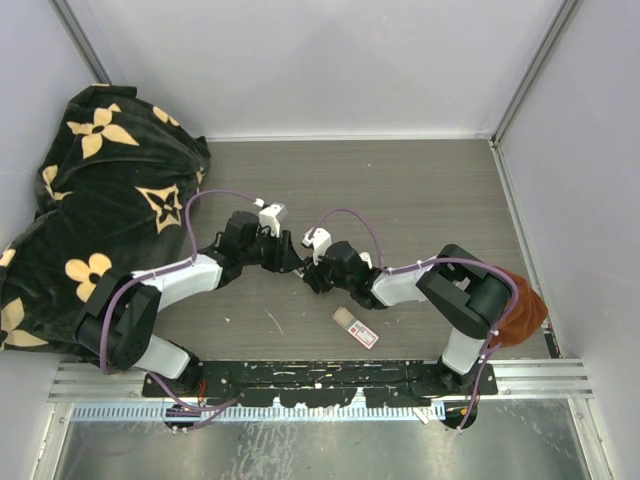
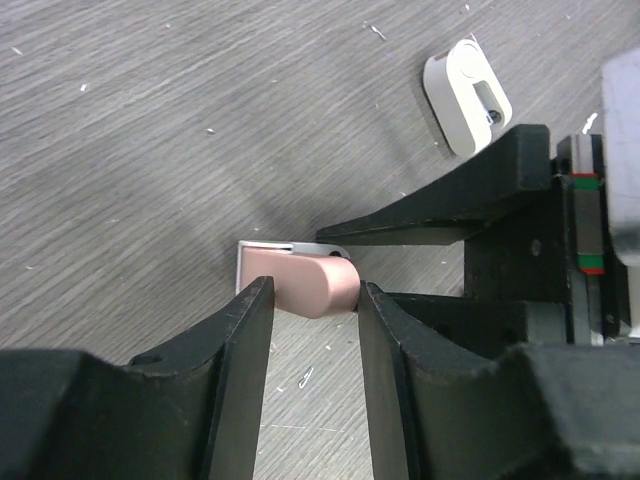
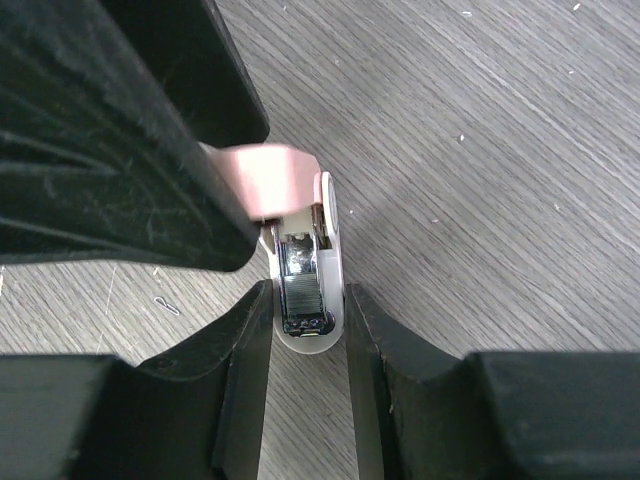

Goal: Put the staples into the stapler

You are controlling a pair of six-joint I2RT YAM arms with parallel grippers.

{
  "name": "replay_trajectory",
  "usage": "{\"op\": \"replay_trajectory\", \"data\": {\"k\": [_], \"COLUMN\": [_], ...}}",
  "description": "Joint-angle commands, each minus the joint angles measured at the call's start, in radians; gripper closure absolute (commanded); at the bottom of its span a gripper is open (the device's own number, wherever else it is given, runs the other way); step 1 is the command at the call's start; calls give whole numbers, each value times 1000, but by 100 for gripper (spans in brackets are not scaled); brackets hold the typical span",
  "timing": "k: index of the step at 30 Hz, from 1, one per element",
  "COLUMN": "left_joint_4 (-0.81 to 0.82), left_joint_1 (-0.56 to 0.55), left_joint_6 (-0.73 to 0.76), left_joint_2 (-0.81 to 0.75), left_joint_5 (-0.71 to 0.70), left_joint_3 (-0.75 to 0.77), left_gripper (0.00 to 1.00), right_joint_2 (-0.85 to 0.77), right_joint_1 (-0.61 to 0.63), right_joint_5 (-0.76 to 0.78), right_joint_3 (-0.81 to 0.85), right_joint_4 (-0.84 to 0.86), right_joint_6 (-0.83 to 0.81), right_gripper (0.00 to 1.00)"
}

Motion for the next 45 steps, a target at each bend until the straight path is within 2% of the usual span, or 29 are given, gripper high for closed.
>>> {"op": "replay_trajectory", "data": {"k": [1, 9, 13, 16, 19, 24, 29, 33, 41, 45], "left_joint_4": [78, 82, 65, -11, -78, -158, -251, -283, -260, -269], "left_joint_1": [-11, -12, -12, -12, -12, -10, -8, 8, 36, 45], "left_joint_6": [-5, -34, -55, -84, -112, -156, -233, -339, -430, -435], "left_joint_2": [-47, -142, -218, -273, -332, -443, -519, -542, -542, -539], "left_joint_5": [80, 83, 52, -67, -154, -228, -286, -299, -275, -258], "left_joint_3": [-19, -83, -106, -100, -102, -122, -130, -151, -216, -222], "left_gripper": [60, 56, 53, 48, 41, 29, 18, 9, 5, 4], "right_joint_2": [10, -4, -29, -73, -128, -235, -270, -220, -64, 2], "right_joint_1": [5, 5, 6, 5, 5, 5, 5, 5, 35, 47], "right_joint_5": [30, 32, 28, 20, 13, 1, 25, 62, 77, 111], "right_joint_3": [16, 4, -10, -35, -66, -103, -41, 47, 201, 250], "right_joint_4": [77, 82, 85, 96, 96, 56, -76, -176, -283, -313], "right_joint_6": [-24, -23, -16, -10, -6, 14, 44, 32, -39, -57], "right_gripper": [84, 81, 64, 44, 30, 21, 20, 27, 29, 35]}}
